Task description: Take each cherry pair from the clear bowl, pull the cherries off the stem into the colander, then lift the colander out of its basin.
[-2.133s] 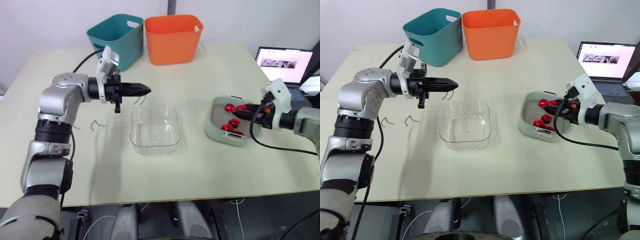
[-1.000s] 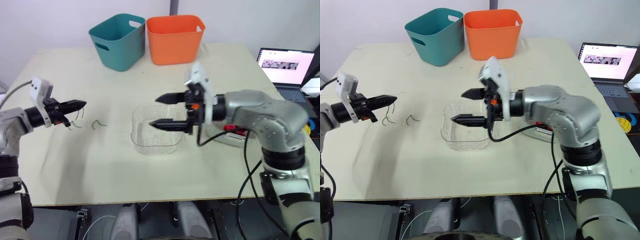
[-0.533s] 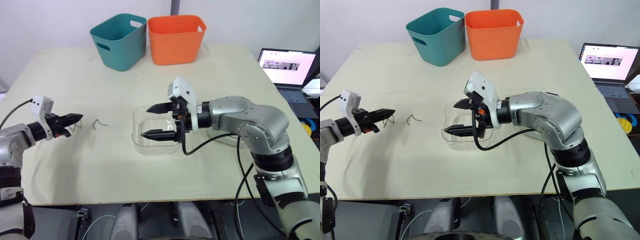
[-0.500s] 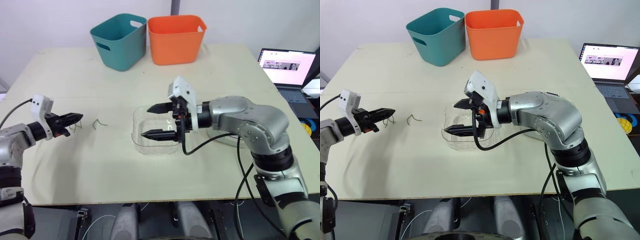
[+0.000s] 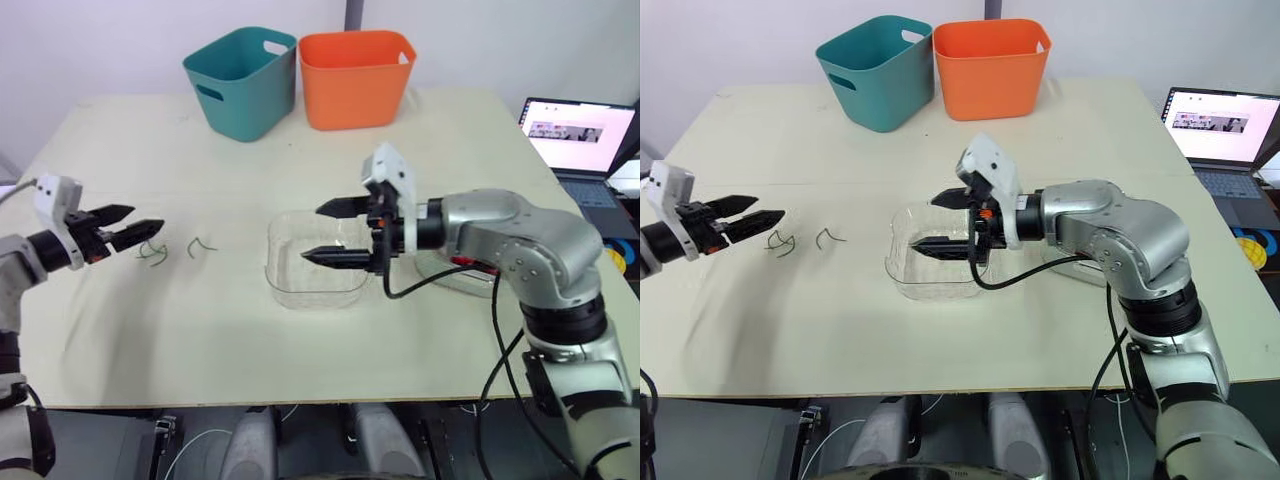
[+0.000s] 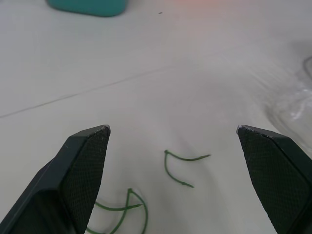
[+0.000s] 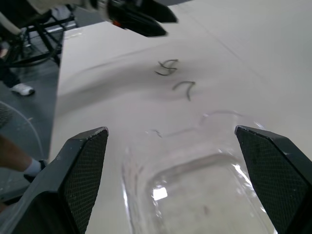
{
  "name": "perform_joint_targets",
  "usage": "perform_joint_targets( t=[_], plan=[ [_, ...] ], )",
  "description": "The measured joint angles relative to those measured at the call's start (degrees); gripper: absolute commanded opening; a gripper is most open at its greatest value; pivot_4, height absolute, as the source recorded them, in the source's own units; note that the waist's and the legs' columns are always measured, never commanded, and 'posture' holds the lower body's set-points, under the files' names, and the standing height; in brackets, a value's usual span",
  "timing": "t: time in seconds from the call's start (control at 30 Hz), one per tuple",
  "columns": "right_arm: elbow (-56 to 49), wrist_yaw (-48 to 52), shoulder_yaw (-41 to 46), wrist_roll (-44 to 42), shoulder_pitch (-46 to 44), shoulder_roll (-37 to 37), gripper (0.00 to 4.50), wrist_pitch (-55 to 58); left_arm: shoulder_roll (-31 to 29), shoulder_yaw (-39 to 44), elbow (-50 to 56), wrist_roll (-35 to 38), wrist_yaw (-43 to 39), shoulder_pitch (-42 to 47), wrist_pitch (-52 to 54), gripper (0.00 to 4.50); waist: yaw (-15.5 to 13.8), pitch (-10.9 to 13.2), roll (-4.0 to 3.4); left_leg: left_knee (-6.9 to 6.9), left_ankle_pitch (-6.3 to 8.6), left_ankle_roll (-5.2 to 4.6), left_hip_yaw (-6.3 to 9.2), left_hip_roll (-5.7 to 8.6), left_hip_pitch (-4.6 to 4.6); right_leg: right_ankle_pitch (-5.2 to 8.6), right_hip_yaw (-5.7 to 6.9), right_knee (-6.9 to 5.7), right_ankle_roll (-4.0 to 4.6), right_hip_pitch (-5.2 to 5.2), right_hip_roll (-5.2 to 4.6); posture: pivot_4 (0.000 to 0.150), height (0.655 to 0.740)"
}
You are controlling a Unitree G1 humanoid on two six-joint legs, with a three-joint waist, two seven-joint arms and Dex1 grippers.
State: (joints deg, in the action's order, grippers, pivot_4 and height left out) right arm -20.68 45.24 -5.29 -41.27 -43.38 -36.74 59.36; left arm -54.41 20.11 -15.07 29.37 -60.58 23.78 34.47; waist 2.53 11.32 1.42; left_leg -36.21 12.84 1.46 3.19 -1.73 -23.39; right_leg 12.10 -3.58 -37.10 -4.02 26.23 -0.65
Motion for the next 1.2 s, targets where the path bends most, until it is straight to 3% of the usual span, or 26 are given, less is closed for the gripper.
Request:
perform_joint_targets(
  t=[0.27, 0.37, 0.57, 0.73, 0.93, 1.07, 1.2],
  plan=[
    [0.87, 0.84, 16.26, -3.24, 8.06, -11.06, 4.5, 1.54, -4.3, 3.71, 16.94, 6.95, -3.27, -6.05, 7.43, 4.47, 0.0, 0.0, -0.01, 0.03, 0.0, 0.0, -0.04, 0.0, 0.03, 0.14, -0.01, 0.01, 0.11, 0.0, 0.0, 0.15, 0.74],
    [6.62, 1.39, 25.93, -3.73, 11.46, -16.9, 4.5, 2.01, -5.48, 5.86, 22.2, 10.34, -4.67, -10.26, 11.17, 4.47, 0.01, 0.0, -0.01, 0.03, 0.01, 0.0, -0.13, 0.0, 0.06, 0.18, -0.08, 0.06, 0.12, -0.01, -0.01, 0.15, 0.74],
    [18.71, 4.42, 37.96, -2.43, 18.62, -23.22, 4.5, -0.84, -6.65, 5.65, 17.07, 6.94, -6.47, -13.49, 6.5, 4.47, 0.26, 0.0, -0.01, 0.06, 0.02, -0.03, -0.26, -0.04, 0.21, 0.31, -0.17, 0.03, 0.26, -0.04, 0.06, 0.15, 0.74],
    [24.44, 7.49, 39.68, -0.39, 22.45, -25.96, 4.5, -3.95, -6.65, 4.32, 11.39, 4.81, -6.92, -11.15, 2.69, 4.47, 0.27, 0.01, -0.02, 0.07, 0.03, -0.04, -0.38, -0.04, 0.22, 0.31, -0.24, 0.02, 0.24, 0.0, 0.04, 0.15, 0.74],
    [23.03, 11.61, 37.91, 0.35, 25.65, -30.51, 4.5, -4.74, -6.81, 1.42, 9.49, 4.15, -8.2, -5.39, 1.35, 4.47, 0.14, 0.01, -0.03, 0.07, 0.03, -0.03, -0.42, -0.04, 0.2, 0.32, -0.27, 0.03, 0.21, 0.0, 0.03, 0.15, 0.74],
    [18.02, 17.19, 33.45, 2.21, 30.41, -35.98, 4.5, -6.11, -7.24, -2.74, 15.44, 6.35, -10.52, -1.85, 4.56, 4.47, 0.03, 0.02, -0.03, 0.04, 0.03, -0.03, -0.42, -0.03, 0.17, 0.32, -0.29, 0.03, 0.19, 0.01, 0.02, 0.15, 0.74],
    [12.26, 21.46, 25.35, 4.61, 29.14, -41.99, 4.5, -9.32, -7.43, -9.69, 24.82, 9.9, -13.92, 6.37, 7.9, 4.47, 0.08, 0.02, -0.03, 0.03, 0.03, -0.02, -0.43, -0.03, 0.19, 0.32, -0.29, 0.03, 0.18, -0.01, 0.03, 0.15, 0.74]
  ],
)
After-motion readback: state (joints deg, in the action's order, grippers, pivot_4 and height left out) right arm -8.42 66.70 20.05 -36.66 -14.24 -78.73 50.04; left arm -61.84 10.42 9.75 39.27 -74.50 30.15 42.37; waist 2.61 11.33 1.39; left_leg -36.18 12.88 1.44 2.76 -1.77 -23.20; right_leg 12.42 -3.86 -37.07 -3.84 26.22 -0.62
